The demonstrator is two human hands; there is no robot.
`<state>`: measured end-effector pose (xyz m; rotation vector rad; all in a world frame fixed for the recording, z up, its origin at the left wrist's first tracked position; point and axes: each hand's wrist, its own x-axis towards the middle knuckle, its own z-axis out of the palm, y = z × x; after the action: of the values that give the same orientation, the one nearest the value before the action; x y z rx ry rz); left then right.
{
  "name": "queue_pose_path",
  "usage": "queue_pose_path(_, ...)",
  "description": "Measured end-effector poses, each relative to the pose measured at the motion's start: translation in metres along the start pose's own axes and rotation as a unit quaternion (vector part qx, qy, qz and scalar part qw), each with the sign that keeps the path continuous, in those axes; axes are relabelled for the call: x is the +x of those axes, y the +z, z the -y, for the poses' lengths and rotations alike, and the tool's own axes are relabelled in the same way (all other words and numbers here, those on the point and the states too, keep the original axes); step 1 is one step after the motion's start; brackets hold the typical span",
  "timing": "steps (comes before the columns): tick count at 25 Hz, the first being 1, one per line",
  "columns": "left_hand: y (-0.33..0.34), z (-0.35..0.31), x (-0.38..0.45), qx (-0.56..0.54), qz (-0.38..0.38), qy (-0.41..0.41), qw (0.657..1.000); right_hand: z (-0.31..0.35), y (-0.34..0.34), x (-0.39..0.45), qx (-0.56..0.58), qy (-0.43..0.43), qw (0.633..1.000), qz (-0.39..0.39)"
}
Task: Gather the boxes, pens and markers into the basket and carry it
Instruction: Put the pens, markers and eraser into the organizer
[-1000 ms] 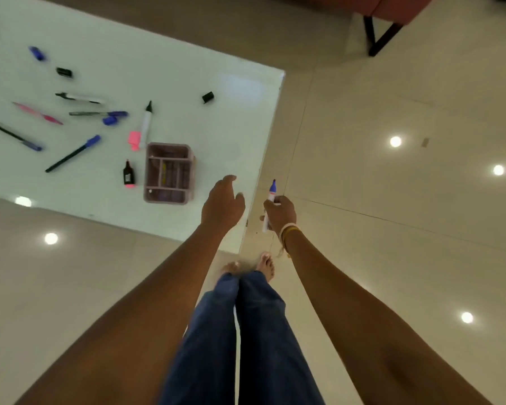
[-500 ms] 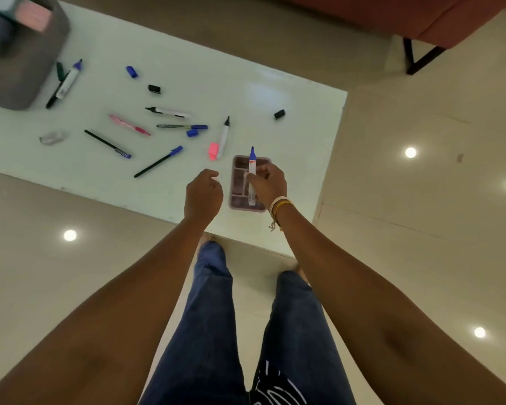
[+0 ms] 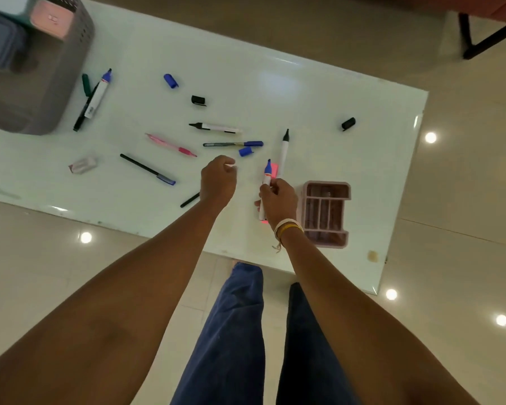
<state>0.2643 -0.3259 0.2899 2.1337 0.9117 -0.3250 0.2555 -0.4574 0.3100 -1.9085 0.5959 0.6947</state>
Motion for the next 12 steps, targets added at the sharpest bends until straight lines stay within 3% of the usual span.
queue_pose_path(7, 0.043, -0.016, 0.048, -0.011, -0.04, -0.014, 0.999, -0.018, 0.029, 0.026, 0.029, -0.028, 0.999, -0.026)
queue_pose_path(10, 0.048, -0.014, 0.051, 0.059, -0.04, 0.02, 0.997, -0.02, 0.029, 0.027, 0.02, -0.042, 0.998, -0.032)
queue_pose_path(12, 0.043, -0.013, 0.048, 0.044, -0.02, 0.043, 0.998, -0.017, 0.025, 0.027, 0.018, -0.048, 0.998, -0.034)
